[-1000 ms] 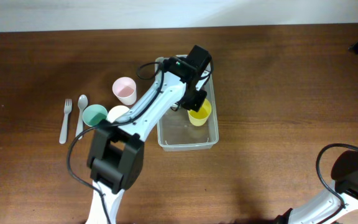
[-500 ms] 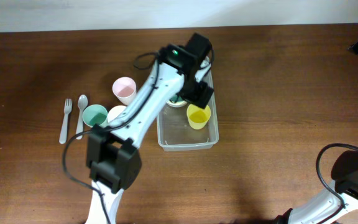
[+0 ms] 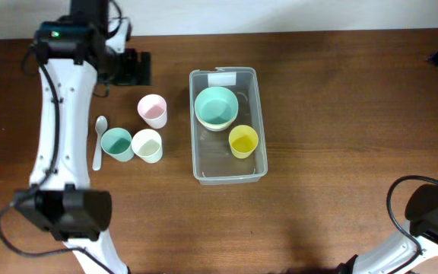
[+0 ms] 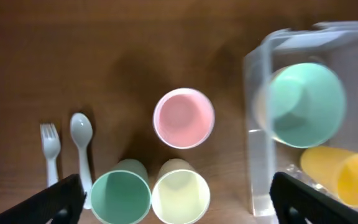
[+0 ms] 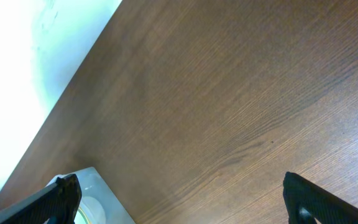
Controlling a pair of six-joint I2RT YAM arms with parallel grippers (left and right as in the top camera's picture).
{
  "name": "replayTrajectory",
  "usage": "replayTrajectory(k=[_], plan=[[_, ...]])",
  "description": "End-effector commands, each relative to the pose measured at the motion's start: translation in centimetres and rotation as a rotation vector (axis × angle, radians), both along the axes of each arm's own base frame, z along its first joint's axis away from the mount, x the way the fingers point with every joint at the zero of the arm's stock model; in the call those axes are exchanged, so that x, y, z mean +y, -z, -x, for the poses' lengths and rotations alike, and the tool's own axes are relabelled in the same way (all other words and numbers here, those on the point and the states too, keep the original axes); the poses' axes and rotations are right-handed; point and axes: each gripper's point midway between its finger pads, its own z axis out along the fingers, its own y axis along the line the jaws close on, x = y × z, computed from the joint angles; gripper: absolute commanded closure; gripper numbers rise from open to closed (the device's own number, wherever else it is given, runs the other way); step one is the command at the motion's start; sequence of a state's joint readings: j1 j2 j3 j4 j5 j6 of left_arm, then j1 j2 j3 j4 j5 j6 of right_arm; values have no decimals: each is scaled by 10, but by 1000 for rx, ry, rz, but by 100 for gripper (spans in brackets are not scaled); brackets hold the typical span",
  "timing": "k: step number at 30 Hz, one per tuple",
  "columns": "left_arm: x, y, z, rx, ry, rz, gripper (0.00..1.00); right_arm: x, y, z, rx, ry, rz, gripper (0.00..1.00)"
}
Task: Pack container
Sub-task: 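Grasp the pink cup with the left gripper and place it in container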
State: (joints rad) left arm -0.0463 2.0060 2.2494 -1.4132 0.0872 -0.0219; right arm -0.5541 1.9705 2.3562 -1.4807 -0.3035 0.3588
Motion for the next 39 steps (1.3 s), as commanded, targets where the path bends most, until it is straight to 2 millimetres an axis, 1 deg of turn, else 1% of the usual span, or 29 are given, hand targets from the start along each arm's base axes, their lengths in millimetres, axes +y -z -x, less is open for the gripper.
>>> replayTrajectory(k=[1, 2, 7, 8, 9, 10, 11, 12, 14, 16, 17, 19, 20, 21, 23, 26, 28, 29, 31, 32, 33, 35, 38, 39], plan=[[-4, 66, -8, 142, 88, 102, 11, -2, 1, -1, 1, 2, 2, 1], [-8, 86, -9, 178, 127, 133, 15, -2, 1, -1, 1, 2, 2, 1], [-7, 135, -14, 277, 120, 135, 17, -2, 1, -1, 1, 2, 2, 1], [-6, 141, -15, 285, 118, 137, 17, -2, 1, -1, 1, 2, 2, 1], [-6, 149, -17, 296, 115, 138, 22, -2, 1, -1, 1, 2, 2, 1], [-5, 153, -17, 301, 114, 139, 23, -2, 1, -1, 1, 2, 2, 1], [-4, 163, -19, 314, 107, 141, 28, -2, 1, -1, 1, 2, 2, 1], [-3, 167, -20, 319, 106, 141, 31, -2, 1, -1, 1, 2, 2, 1], [-2, 175, -20, 336, 91, 145, 34, -2, 1, -1, 1, 2, 2, 1], [-2, 180, -20, 345, 90, 145, 35, -2, 1, -1, 1, 2, 2, 1], [-2, 180, -21, 343, 91, 146, 39, -2, 1, -1, 1, 2, 2, 1], [-2, 180, -23, 331, 92, 144, 49, -2, 1, -1, 1, 2, 2, 1], [-2, 180, -26, 320, 92, 144, 59, -2, 1, -1, 1, 2, 2, 1], [-2, 180, -28, 312, 93, 143, 64, -2, 1, -1, 1, 2, 2, 1], [-2, 180, -31, 301, 93, 142, 64, -2, 1, -1, 1, 2, 2, 1], [-1, 186, -34, 298, 93, 142, 63, -2, 1, -1, 1, 2, 2, 1], [-2, 197, -35, 313, 92, 143, 63, -2, 1, -1, 1, 2, 2, 1], [-2, 202, -34, 322, 92, 144, 65, -2, 1, -1, 1, 2, 2, 1], [-2, 212, -33, 344, 90, 145, 80, -2, 1, -1, 1, 2, 2, 1], [-2, 214, -33, 347, 90, 145, 84, -2, 1, -1, 1, 2, 2, 1], [-2, 214, -33, 344, 90, 145, 93, -2, 1, -1, 1, 2, 2, 1], [-2, 209, -36, 328, 91, 144, 93, -2, 1, -1, 1, 2, 2, 1], [-1, 185, -42, 290, 94, 142, 94, -2, 1, -1, 1, 2, 2, 1], [-1, 166, -46, 258, 96, 139, 97, -2, 1, -1, 1, 2, 2, 1]])
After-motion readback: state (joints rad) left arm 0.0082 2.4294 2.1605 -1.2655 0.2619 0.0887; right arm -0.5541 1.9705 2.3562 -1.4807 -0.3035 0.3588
